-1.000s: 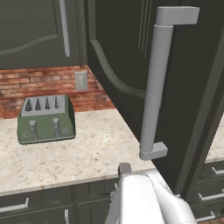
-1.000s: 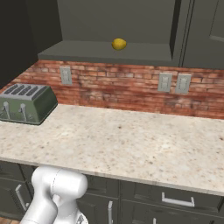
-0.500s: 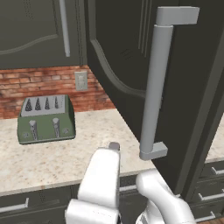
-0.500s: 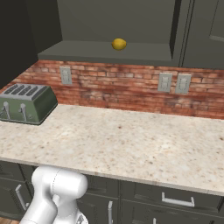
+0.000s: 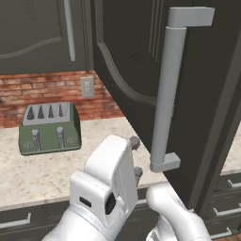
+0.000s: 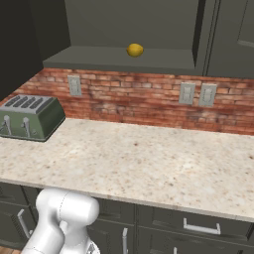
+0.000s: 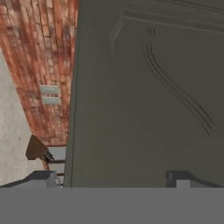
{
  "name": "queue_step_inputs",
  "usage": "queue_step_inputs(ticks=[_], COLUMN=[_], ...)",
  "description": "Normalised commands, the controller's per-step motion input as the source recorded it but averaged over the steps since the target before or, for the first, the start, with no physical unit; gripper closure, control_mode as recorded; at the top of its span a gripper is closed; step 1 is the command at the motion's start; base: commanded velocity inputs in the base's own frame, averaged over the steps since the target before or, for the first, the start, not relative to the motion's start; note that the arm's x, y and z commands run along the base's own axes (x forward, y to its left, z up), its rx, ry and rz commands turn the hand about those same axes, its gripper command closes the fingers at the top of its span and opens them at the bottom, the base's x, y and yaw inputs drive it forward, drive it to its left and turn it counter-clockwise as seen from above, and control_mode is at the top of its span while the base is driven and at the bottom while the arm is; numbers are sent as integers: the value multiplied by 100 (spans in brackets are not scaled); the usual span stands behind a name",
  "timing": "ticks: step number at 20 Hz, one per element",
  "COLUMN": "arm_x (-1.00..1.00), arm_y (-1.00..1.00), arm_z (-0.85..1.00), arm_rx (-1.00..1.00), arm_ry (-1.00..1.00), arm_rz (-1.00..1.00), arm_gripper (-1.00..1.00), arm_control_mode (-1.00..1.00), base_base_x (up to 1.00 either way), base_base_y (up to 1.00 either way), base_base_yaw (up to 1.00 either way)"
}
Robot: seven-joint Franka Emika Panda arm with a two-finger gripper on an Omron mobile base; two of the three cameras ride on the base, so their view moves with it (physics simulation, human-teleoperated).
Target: Pick the lemon from the counter and place it in the cabinet. Then close the cabinet.
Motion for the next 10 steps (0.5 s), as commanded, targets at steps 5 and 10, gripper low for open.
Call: queue_step_inputs(ticks=[5,10], arm_x=[-49,-39], arm_y=[-100,-100], arm_z=[0,3], arm_rx=[0,0], arm_ry=[0,0], arm_rz=[-19,-11], arm_gripper=[-100,-100], arm_control_mode=[-100,-100], base_base_x=[0,0], base_base_y=[0,0], base_base_yaw=[0,0])
